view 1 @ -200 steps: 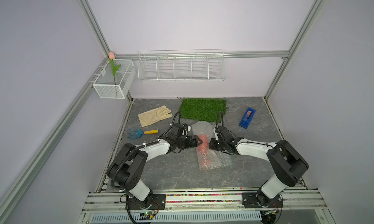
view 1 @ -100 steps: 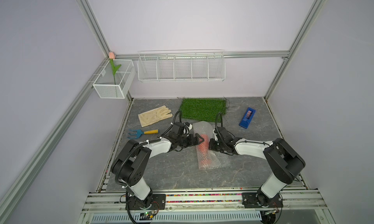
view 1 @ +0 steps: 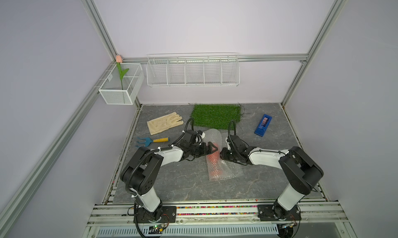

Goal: Wrap wine glasses in bubble wrap
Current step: Wrap the wine glass in bubble wrap.

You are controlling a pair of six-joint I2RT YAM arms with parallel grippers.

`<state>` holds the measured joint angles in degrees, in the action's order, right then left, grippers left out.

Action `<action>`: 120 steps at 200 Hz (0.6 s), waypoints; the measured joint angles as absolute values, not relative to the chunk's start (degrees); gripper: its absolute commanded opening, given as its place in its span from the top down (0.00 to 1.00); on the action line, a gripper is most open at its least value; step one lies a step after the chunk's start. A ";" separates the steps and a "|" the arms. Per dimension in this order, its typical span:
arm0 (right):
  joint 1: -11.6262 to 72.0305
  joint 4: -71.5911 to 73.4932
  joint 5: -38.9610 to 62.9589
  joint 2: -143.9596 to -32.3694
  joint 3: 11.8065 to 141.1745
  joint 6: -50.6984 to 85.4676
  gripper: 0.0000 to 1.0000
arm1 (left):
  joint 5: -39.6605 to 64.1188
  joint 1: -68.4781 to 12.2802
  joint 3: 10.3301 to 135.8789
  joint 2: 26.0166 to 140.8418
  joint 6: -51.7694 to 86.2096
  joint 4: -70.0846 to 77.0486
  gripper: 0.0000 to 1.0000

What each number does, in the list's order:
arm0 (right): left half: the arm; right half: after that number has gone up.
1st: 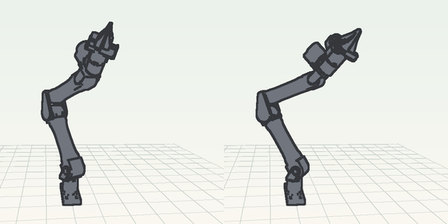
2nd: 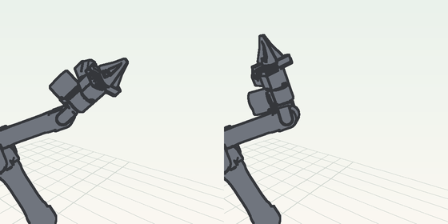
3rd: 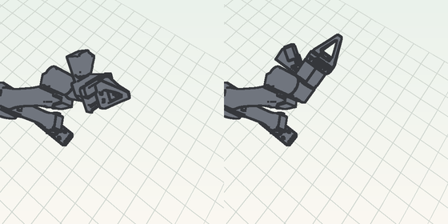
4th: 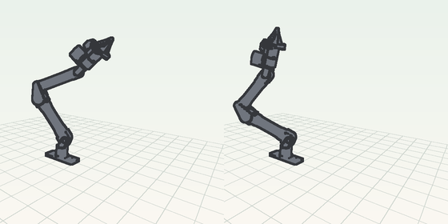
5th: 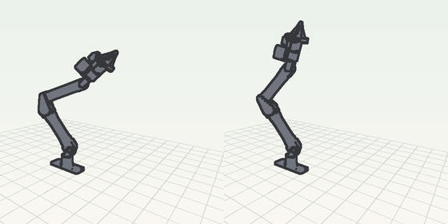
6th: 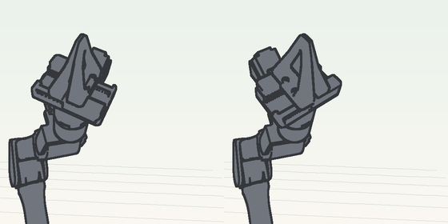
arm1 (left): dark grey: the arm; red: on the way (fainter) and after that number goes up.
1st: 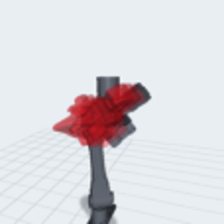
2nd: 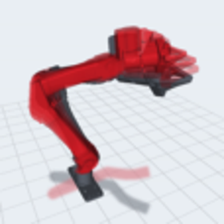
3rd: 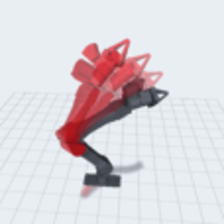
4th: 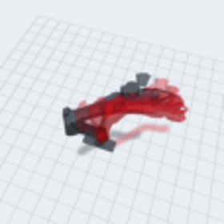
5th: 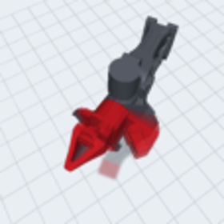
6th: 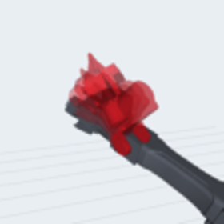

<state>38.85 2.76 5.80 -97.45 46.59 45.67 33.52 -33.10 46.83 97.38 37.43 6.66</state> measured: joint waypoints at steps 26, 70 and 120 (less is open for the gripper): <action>39.20 2.92 5.72 -97.73 46.59 45.69 0.70 | 33.50 -33.04 46.85 97.43 37.43 6.66 0.00; 39.59 3.36 5.37 -98.37 47.03 45.87 0.70 | 33.26 -32.99 47.29 97.95 37.43 6.42 0.00; 40.62 3.86 4.32 -99.26 47.81 46.28 0.70 | 31.27 -32.99 49.69 98.08 36.77 1.52 0.03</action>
<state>40.62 3.86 4.32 -99.26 47.81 46.28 31.27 -32.99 49.69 98.08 36.77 1.52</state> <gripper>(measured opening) 0.300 0.988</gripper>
